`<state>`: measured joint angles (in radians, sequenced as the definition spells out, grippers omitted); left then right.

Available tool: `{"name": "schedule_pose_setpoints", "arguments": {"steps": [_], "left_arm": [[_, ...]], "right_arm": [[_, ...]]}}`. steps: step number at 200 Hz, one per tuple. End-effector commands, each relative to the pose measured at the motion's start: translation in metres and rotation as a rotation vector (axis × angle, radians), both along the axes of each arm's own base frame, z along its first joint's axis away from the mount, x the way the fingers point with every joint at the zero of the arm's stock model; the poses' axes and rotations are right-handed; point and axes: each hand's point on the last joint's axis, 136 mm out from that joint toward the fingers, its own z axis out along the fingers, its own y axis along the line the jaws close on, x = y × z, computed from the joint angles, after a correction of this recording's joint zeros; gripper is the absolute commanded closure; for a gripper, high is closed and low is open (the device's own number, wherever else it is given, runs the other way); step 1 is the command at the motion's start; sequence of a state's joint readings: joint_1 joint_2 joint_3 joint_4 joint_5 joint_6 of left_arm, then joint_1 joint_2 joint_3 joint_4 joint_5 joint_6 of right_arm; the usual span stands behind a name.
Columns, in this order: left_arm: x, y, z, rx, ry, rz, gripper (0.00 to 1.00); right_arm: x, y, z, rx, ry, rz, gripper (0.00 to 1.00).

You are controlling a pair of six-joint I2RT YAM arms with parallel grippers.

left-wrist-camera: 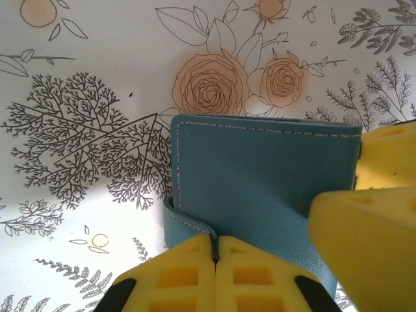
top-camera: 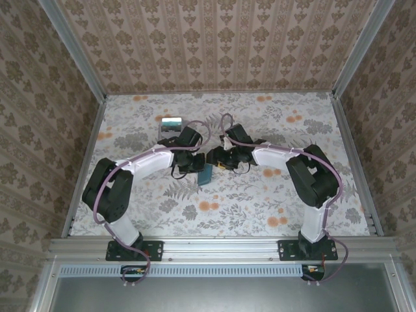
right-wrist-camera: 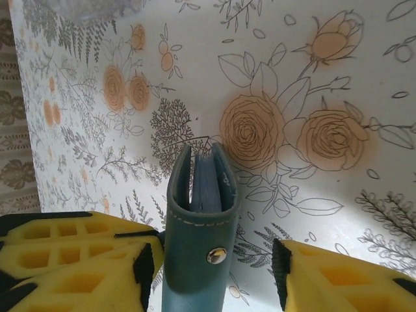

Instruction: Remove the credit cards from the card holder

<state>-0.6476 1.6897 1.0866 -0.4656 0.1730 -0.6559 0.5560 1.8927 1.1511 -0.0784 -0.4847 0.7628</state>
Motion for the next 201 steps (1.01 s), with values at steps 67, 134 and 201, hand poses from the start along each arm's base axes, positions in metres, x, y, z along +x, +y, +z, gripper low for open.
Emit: {"name": "schedule_pose_setpoints", "arguments": {"steps": [67,134,201], "left_arm": [[-0.003,0.003,0.017,-0.082,-0.025,0.024,1.0],[-0.005,0.018,0.043,-0.13,-0.064,0.042,1.0],[-0.002,0.015,0.094,-0.183,-0.151,0.009,1.0]], "right_arm": [[-0.012,-0.008,-0.038,-0.091,0.087,0.007,0.79],[-0.012,-0.019,-0.033,-0.146,0.063,0.019,0.57],[-0.009,-0.016,0.015,-0.078,-0.006,0.023,0.38]]}}
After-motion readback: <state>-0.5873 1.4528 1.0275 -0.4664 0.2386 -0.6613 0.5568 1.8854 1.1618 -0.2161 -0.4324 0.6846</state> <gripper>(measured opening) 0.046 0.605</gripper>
